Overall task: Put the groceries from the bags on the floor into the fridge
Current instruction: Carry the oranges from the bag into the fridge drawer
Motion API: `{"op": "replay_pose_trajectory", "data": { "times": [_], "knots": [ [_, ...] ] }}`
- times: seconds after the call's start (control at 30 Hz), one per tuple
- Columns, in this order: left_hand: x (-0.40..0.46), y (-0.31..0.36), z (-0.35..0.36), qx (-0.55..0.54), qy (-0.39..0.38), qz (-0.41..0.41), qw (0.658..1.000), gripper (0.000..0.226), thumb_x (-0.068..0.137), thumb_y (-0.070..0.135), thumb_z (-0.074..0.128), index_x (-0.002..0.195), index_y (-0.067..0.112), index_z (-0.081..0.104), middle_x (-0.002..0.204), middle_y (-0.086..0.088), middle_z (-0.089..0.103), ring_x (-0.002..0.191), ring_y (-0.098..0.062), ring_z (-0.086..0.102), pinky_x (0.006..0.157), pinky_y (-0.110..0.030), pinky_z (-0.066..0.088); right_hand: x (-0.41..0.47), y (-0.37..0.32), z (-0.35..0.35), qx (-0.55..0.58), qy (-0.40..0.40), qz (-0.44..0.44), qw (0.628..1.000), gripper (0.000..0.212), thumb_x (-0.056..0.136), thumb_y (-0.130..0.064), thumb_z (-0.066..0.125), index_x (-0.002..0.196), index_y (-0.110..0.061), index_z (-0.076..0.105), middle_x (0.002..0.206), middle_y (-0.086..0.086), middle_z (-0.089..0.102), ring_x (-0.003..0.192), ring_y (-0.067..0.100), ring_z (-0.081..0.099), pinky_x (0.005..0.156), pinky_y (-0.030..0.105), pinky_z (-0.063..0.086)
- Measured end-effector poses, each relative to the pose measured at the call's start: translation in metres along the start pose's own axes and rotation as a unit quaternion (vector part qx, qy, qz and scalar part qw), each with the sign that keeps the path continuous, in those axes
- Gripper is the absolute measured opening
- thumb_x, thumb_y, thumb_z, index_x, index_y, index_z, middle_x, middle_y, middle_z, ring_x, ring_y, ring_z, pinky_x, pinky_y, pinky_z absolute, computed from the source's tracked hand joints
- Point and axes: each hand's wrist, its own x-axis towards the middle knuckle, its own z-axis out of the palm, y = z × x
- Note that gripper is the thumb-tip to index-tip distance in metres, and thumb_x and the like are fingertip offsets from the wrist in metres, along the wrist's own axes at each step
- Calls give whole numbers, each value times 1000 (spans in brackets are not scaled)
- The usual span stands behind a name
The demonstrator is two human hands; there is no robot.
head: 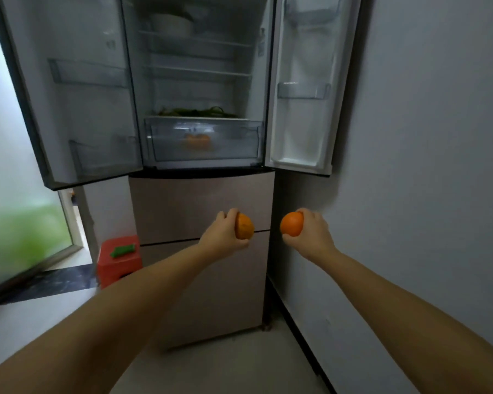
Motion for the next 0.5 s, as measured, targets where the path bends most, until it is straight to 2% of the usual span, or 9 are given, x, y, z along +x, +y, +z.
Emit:
{"op": "replay_pose_trajectory", "data": {
  "times": [0.1,0.2,0.3,0.37,0.5],
  "knots": [
    [71,-7,-7,-15,35,-31,999,75,79,35,71,138,23,28,136,-11,35,115,-33,51,95,-44,49,82,-3,8,37,-3,-5,999,71,77,-29,74,135,-16,36,138,14,33,124,33,39,99,41,40],
    [136,-15,-20,-21,64,-43,997,74,80,33,71,139,22,28,137,-11,34,116,-33,50,96,-44,48,169,-15,17,133,-21,-1,991,73,76,-28,75,136,-17,35,135,15,35,121,34,43,98,44,44],
    [189,-31,-39,-47,102,-53,992,71,79,33,72,137,24,31,134,-10,36,115,-31,51,96,-44,49,241,-35,33,247,-49,6,968,73,77,-26,75,136,-21,33,130,11,44,116,31,49,96,47,46],
    [222,-42,-55,-33,130,-49,990,72,78,32,72,137,22,31,134,-10,37,117,-30,51,96,-40,47,282,-54,47,307,-70,6,949,70,79,-26,73,135,-22,32,127,7,45,113,28,49,98,46,45],
    [296,-66,-96,-12,201,-38,979,74,76,33,74,136,21,33,132,-11,41,115,-28,51,90,-35,45,354,-97,75,355,-60,-71,930,59,85,-27,68,133,-19,34,117,3,44,104,21,48,90,39,46]
  ]
}}
